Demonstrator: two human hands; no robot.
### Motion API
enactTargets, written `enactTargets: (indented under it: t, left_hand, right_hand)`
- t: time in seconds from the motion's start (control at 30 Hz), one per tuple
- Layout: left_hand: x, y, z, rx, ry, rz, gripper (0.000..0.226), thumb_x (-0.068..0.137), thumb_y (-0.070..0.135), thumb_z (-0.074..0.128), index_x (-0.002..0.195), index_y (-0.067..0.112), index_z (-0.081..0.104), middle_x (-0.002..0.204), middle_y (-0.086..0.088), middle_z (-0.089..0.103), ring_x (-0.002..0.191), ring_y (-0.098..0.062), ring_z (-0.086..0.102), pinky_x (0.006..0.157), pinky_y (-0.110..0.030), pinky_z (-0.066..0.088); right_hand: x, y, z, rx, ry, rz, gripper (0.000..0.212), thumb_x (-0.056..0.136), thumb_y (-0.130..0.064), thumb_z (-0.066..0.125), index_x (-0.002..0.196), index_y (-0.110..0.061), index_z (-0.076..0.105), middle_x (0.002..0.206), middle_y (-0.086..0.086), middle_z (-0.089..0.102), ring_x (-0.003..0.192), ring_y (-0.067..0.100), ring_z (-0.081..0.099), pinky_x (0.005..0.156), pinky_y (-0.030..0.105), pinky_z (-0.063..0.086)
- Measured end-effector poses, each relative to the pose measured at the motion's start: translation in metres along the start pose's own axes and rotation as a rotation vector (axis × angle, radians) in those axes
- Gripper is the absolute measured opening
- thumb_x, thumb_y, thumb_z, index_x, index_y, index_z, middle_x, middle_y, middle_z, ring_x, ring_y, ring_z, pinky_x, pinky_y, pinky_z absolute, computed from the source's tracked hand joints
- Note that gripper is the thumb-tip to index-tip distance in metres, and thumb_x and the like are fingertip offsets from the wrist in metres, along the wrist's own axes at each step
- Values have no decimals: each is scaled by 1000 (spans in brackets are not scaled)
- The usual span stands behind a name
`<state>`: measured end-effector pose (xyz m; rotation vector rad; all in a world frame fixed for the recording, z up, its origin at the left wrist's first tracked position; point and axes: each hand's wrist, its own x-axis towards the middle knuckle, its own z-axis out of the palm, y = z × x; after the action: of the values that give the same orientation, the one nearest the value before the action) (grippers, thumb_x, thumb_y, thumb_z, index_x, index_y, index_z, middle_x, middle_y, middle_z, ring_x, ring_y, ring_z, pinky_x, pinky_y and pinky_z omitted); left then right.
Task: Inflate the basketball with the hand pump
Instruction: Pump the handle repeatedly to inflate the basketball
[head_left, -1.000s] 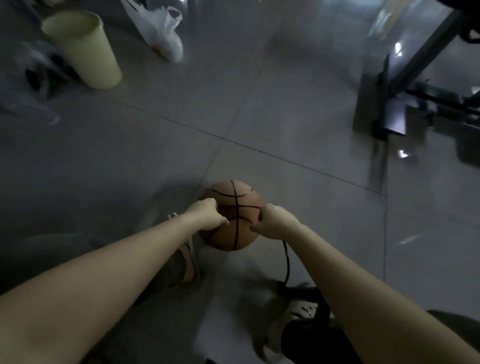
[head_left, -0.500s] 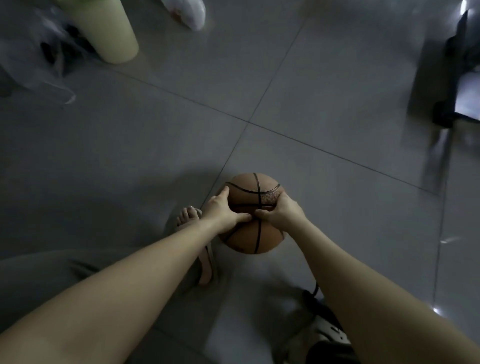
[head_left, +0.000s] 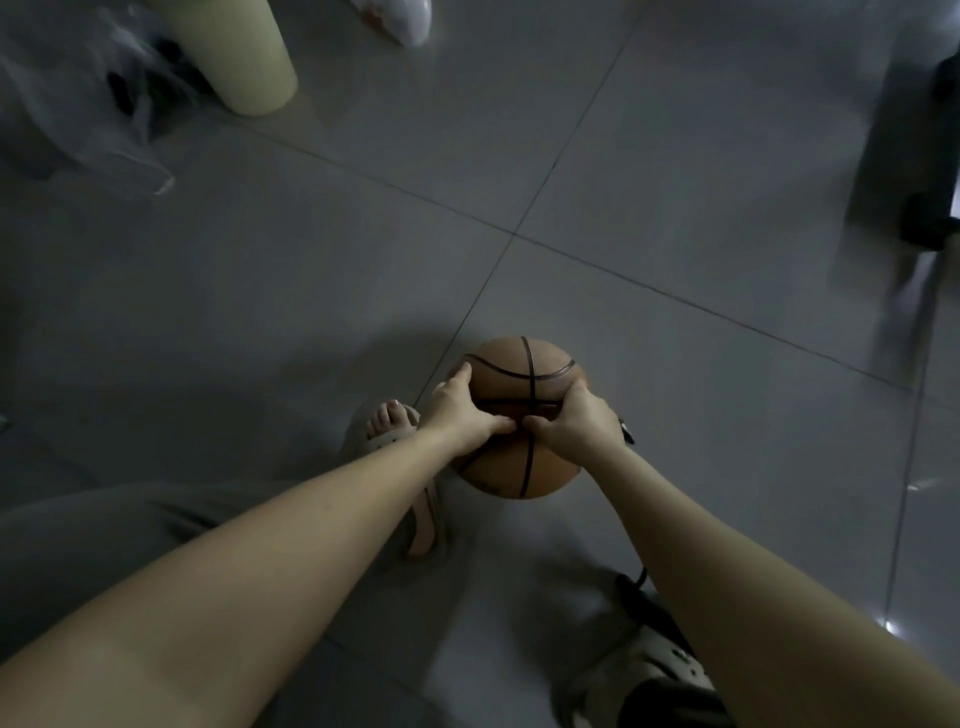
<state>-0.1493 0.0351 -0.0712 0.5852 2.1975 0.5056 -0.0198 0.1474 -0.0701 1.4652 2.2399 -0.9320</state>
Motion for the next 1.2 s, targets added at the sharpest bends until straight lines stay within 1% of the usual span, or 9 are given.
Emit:
enactTargets:
  t: [0.1,0.37,0.5,0.6,0.77,0.87,1.0,1.07,1.2]
  left_hand:
    - [4,-6,10,-7,22,-20,114,77,42,84,163,20,14,160,-14,32,145,-32,36,114,-38,33]
    - [-9,10,-22,-19,-65,-37,118,66,49,91,160,20,26,159,-10,38,144,-31,38,117,-47,35]
    - [-41,34,-30,80,44,68,91,80,43,82,154,14,37,150,-14,39,136,-34,44,112,-42,40]
    - [-73,62,-23,178,50,157,75,82,45,77,146,17,49,145,-12,46,130,-33,49,107,-42,44]
    - [-138,102,18,273,-181,310,45,82,44,76,116,16,69,114,-3,69,108,-25,64,81,-29,48]
    - [-180,110,61,346,-481,318,50,78,59,76,106,18,72,95,1,71,87,-17,67,70,-28,52]
    - [-221,102,116,463,-737,219,79,72,68,74,125,11,64,104,-4,67,91,-24,67,74,-34,53]
    - [-230,99,133,360,-735,206,68,75,57,80,117,5,65,94,-7,68,81,-24,68,65,-31,51]
    - [-232,112,128,405,-562,291,43,79,38,82,103,8,62,85,-9,67,66,-22,60,56,-33,49]
  right_hand:
    - [-3,-2,11,3,42,35,78,82,-47,73,136,-4,36,113,15,66,103,35,64,71,36,50]
    - [-39,4,-61,62,-116,-101,67,87,-53,68,133,-8,51,127,10,58,116,30,57,91,38,50]
    - [-88,50,-109,-141,-192,-108,34,91,-25,62,109,2,69,107,19,71,97,34,68,84,43,56]
    - [-132,92,-139,-213,-252,-58,28,88,-4,53,106,4,72,106,15,73,88,29,69,78,39,57]
    - [-204,127,-151,-335,-357,-71,59,89,11,38,140,-12,55,143,7,55,129,23,52,110,34,41]
    - [-229,142,-127,-433,-335,-111,69,89,7,46,151,-23,41,153,3,42,138,24,42,113,37,38]
    - [-235,162,-104,-612,-159,-183,53,88,-17,66,138,-26,53,136,1,51,116,24,56,87,36,53]
    - [-243,170,-103,-632,-66,-152,33,87,-34,70,118,-22,63,116,2,62,100,24,61,80,38,56]
    - [-264,177,-102,-454,-86,-22,41,88,-53,67,103,-15,62,95,4,66,83,21,64,71,35,54]
